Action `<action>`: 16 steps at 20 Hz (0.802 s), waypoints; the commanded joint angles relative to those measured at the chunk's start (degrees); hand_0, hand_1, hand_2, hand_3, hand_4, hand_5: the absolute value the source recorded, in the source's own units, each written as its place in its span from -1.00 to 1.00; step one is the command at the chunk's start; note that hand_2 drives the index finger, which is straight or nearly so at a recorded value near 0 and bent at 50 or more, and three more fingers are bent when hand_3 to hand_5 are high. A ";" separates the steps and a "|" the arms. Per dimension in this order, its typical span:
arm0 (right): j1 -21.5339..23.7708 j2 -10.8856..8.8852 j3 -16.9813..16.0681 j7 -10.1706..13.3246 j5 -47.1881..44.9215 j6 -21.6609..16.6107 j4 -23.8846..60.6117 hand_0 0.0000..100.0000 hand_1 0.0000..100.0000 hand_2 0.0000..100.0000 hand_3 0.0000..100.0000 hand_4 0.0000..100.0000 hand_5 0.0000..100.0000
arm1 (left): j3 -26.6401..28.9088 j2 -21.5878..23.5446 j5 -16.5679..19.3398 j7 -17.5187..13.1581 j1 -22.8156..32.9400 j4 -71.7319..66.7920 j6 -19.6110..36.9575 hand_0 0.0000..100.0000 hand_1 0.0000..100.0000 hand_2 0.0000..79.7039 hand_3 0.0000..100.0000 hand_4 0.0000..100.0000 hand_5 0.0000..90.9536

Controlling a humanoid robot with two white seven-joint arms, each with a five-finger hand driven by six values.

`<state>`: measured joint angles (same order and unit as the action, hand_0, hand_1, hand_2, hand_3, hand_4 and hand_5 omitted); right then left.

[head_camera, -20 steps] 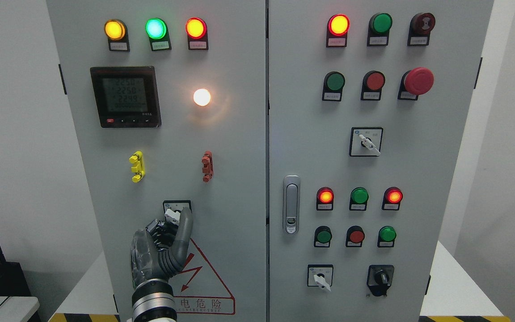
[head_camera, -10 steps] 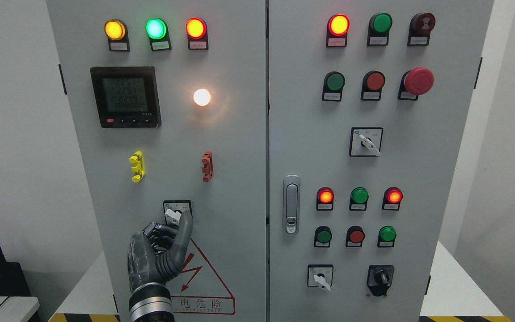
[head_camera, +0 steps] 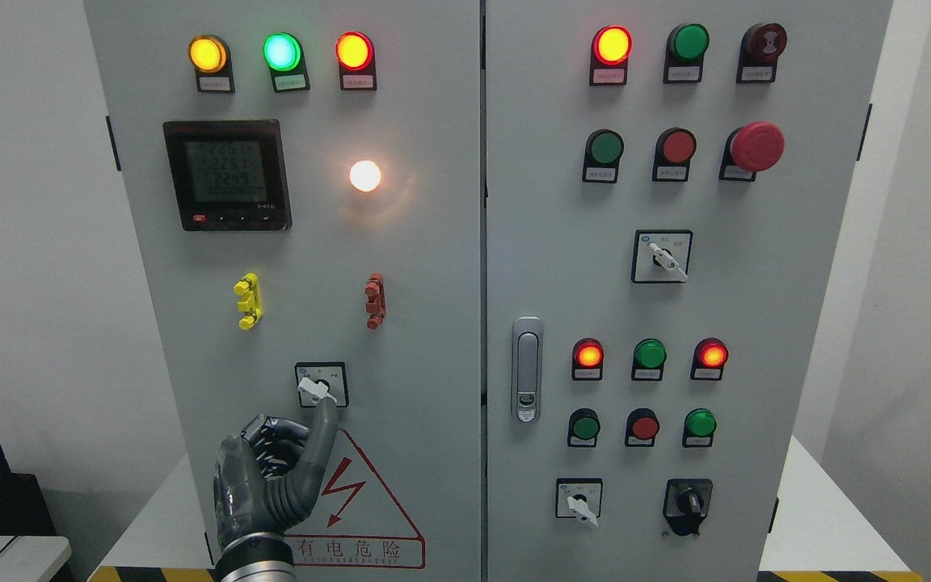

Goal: Turn on light switch 1

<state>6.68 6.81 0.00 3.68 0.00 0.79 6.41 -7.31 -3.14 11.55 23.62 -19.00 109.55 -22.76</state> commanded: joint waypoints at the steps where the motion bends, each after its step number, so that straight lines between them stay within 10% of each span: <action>1: 0.00 0.05 0.97 0.01 -1.41 0.00 0.00 -0.76 -0.22 -1.00 -1.00 -1.00 -1.00 | 10.21 2.52 0.14 -5.78 9.95 3.39 10.45 -1.00 -0.15 0.70 0.81 0.70 0.64; 7: 0.00 -0.04 0.97 0.01 -1.41 0.00 0.00 -0.76 -0.22 -1.00 -1.00 -1.00 -1.00 | 31.21 2.43 -4.43 -26.17 21.02 -2.32 31.19 -1.00 -0.21 0.32 0.71 0.64 0.20; 16: 0.00 0.05 0.97 0.01 -1.41 0.00 0.00 -0.76 -0.22 -1.00 -1.00 -1.00 -1.00 | 54.50 2.52 -4.78 -35.49 28.40 -28.42 38.84 -1.00 -0.37 -0.86 -0.45 -0.29 -0.86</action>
<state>6.68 6.81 0.00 3.68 0.00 0.79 6.41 22.84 -0.73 7.48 -9.33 4.97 101.00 15.05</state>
